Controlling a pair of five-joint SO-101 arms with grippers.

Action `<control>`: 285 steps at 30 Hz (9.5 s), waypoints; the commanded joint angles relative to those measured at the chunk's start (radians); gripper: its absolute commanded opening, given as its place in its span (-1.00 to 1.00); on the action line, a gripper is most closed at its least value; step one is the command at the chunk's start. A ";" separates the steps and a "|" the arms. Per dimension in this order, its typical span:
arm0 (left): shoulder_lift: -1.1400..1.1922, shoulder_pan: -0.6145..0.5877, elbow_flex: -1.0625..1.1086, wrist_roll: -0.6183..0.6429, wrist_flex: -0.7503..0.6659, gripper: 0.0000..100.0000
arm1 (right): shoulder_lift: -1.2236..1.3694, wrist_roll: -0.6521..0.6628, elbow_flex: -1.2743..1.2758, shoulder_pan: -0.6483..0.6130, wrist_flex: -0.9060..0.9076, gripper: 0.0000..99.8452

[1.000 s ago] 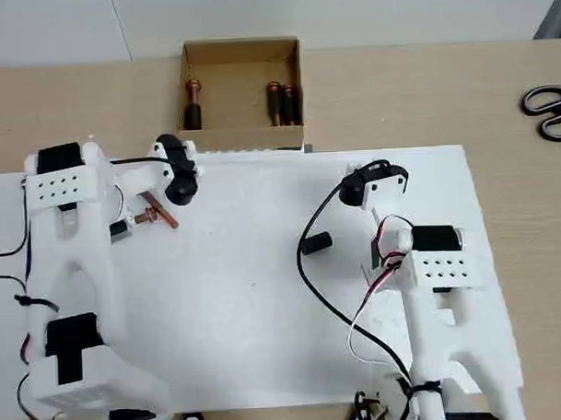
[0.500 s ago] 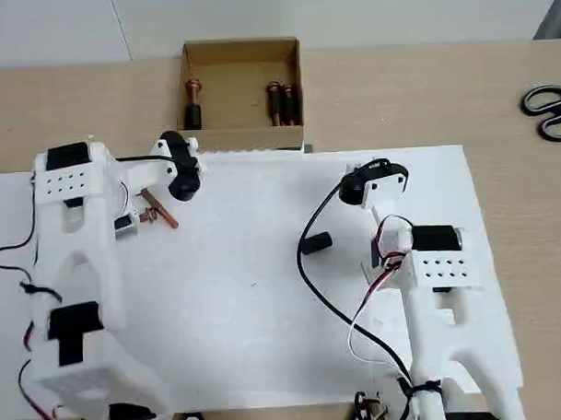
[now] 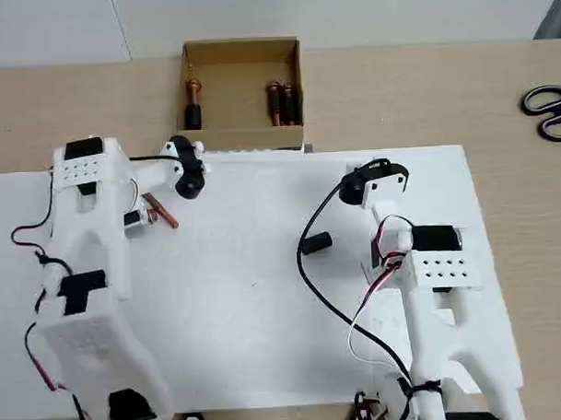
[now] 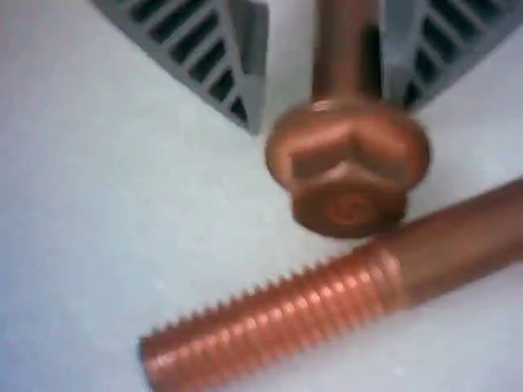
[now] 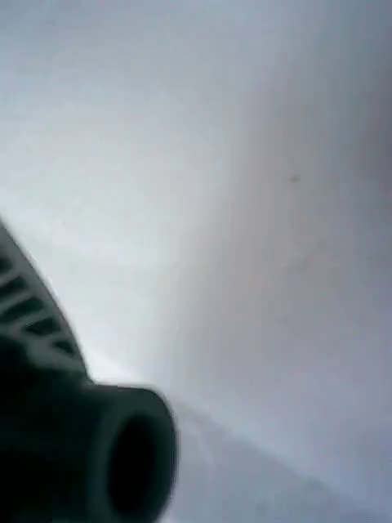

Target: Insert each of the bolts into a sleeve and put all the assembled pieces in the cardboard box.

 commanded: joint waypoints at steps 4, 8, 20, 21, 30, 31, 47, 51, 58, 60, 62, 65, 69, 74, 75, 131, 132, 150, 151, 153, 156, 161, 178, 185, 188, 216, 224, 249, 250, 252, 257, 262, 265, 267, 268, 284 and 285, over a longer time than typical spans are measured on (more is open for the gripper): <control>0.064 0.015 -0.093 -0.152 -0.032 -0.91 | -0.033 0.011 -0.003 0.010 -0.010 -0.99; 0.084 0.041 -0.101 -0.152 -0.026 -0.99 | -0.033 0.011 -0.003 0.010 -0.010 -0.99; 0.084 0.091 -0.380 -0.015 0.296 -0.99 | -0.042 0.051 -0.003 0.002 -0.007 -1.00; 0.084 0.098 -0.401 0.017 0.318 -0.99 | -0.044 0.051 -0.005 0.001 -0.007 -1.00; -0.149 0.160 -0.410 0.321 0.336 -0.99 | -0.162 0.046 -0.083 -0.042 0.134 -0.99; -0.192 0.175 -0.372 0.353 0.336 -0.99 | -0.189 0.046 -0.087 -0.056 0.162 -0.99; -0.718 0.407 -0.137 1.169 0.336 -0.99 | -0.713 0.000 -0.038 -0.062 0.354 -0.99; -0.824 0.404 -0.136 1.174 0.336 -0.99 | -0.880 0.000 0.018 -0.062 0.331 -1.00; -1.016 0.505 0.088 1.224 0.334 -0.99 | -1.224 -0.077 0.209 -0.064 0.251 -1.00; -1.073 0.532 0.170 1.316 0.316 -0.99 | -1.293 -0.078 0.252 -0.090 0.237 -1.00; -1.131 0.542 0.234 1.402 0.302 -0.99 | -1.290 -0.094 0.270 -0.136 0.240 -1.00; -1.223 0.534 0.321 1.519 0.279 -0.99 | -1.271 -0.209 0.279 -0.203 0.222 -1.00; -1.350 0.534 0.438 1.646 0.252 -0.99 | -1.273 -0.298 0.324 -0.311 0.205 -1.00; -1.524 0.534 0.608 1.738 0.135 -0.99 | -1.273 -0.311 0.345 -0.378 0.168 -1.00; -1.562 0.534 0.644 1.760 0.106 -0.99 | -1.273 -0.311 0.345 -0.378 0.148 -1.00; -2.243 0.641 1.523 1.966 -0.819 -0.99 | -1.273 -0.150 0.822 -0.696 -0.668 -1.00; -2.243 0.641 1.514 1.966 -0.799 -0.99 | -1.273 -0.152 0.822 -0.690 -0.668 -1.00; -2.242 0.779 1.515 1.964 -0.647 -0.99 | -1.273 -0.147 0.815 -0.710 -0.676 -1.00; -2.242 0.779 1.520 1.964 -0.643 -0.99 | -1.273 -0.147 0.815 -0.713 -0.676 -1.00; -2.242 0.778 1.521 1.947 -0.641 -0.99 | -1.273 -0.147 0.815 -0.713 -0.676 -1.00; -2.242 0.778 1.523 1.904 -0.641 -0.99 | -1.273 -0.147 0.813 -0.713 -0.676 -1.00; -2.243 0.776 1.523 1.901 -0.647 -0.99 | -1.273 -0.147 0.813 -0.716 -0.674 -1.00; -2.243 0.680 1.523 1.846 -0.585 -0.99 | -1.273 -0.144 0.813 -0.796 -0.674 -1.00; -2.243 0.727 1.520 1.835 -0.480 -0.99 | -1.273 -0.144 0.816 -0.794 -0.676 -1.00; -2.243 0.796 1.518 1.835 -0.428 -0.99 | -1.273 -0.144 0.816 -0.794 -0.676 -1.00; -2.245 0.821 1.524 1.835 -0.408 -0.74 | -1.273 -0.144 0.824 -0.743 -0.725 -1.00; -2.243 0.819 1.524 1.835 -0.408 -0.58 | -1.273 -0.144 0.836 -0.743 -0.723 -1.00; -2.243 0.589 1.333 1.657 -0.430 -0.58 | -1.265 -0.144 0.839 -0.739 -0.722 -1.00; -2.243 0.589 1.310 1.659 -0.431 -0.59 | -1.265 -0.146 0.839 -0.739 -0.722 -1.00; -2.243 0.554 1.271 1.668 -0.434 -0.60 | -1.265 -0.146 0.839 -0.739 -0.722 -1.00; -2.243 0.359 1.265 1.665 -0.430 -1.00 | -1.265 -0.150 0.839 -0.708 -0.722 -1.00; -2.243 0.198 1.458 1.640 -0.420 -0.99 | -1.265 -0.152 0.839 -0.647 -0.722 -1.00; -2.243 0.173 1.612 1.582 -0.450 -0.99 | -1.271 -0.152 0.839 -0.591 -0.722 -1.00; -2.243 0.170 1.684 1.582 -0.491 -0.99 | -1.271 -0.152 0.835 -0.536 -0.722 -1.00; -2.243 0.173 1.709 1.582 -0.506 -0.99 | -1.267 -0.152 0.830 -0.510 -0.722 -1.00; -2.245 0.176 1.784 1.576 -0.522 -0.99 | -1.138 -0.255 0.586 -0.443 -0.733 -1.00; -2.245 0.176 1.784 1.568 -0.522 -0.99 | -1.090 -0.259 0.560 -0.433 -0.750 -1.00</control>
